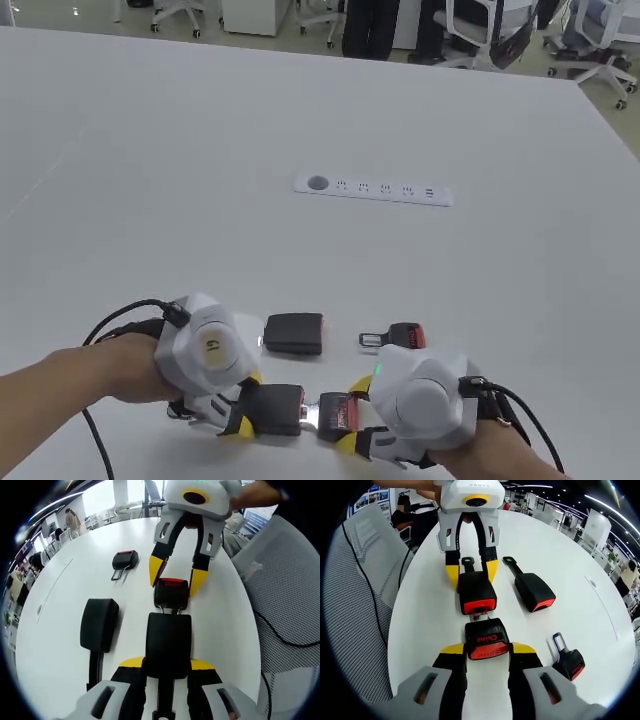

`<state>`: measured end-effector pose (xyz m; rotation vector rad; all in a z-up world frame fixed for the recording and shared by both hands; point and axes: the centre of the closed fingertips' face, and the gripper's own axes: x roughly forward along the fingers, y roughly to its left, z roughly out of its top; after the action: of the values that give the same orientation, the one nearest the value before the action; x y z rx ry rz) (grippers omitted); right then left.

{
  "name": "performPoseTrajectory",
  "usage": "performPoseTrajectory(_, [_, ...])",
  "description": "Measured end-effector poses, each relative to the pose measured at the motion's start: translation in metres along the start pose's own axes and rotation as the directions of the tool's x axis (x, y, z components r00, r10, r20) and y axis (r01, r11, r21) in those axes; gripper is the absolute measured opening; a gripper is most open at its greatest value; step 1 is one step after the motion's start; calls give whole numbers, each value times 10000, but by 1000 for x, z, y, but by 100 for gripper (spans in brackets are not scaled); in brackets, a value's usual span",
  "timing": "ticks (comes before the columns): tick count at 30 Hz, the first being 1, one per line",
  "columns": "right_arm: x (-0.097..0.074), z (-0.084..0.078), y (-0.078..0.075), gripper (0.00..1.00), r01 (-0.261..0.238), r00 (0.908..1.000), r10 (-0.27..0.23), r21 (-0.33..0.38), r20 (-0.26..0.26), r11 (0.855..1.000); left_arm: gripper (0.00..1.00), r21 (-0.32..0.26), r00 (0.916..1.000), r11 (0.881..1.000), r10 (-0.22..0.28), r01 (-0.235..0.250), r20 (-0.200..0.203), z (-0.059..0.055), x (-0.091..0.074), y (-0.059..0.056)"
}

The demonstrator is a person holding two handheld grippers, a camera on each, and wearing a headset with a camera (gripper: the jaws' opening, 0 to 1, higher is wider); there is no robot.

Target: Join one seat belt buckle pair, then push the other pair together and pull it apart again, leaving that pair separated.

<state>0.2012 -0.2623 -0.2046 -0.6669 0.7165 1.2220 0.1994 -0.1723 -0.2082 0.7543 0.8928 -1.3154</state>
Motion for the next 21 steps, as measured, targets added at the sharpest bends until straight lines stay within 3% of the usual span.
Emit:
performPoseTrajectory(9, [1,1,0,29,82,10000,-82,160,5,9998,31,59,10000,10000,-6,6,-31,0,1,0])
performPoseTrajectory(10, [5,8,4,29,-75,9992,57,460,392,9989,31,68,10000,10000,-16,16,-47,0,1,0])
performPoseTrajectory(13, [8,10,4,29,96,9998,-100,249,155,9996,31,111,9999,9999,-26,27,-118,-1,1,1])
performPoseTrajectory(14, [7,7,-3,29,516,9987,-516,329,-19,9981,31,74,9997,10000,-20,22,-231,-3,1,1])
performPoseTrajectory(15, [11,11,-1,29,117,9998,-118,62,185,9999,31,169,9999,9999,-6,8,-143,-2,2,2])
performPoseTrajectory(21, [9,8,-3,29,277,9995,-280,256,114,9993,31,80,9999,10000,-10,11,-108,0,1,1])
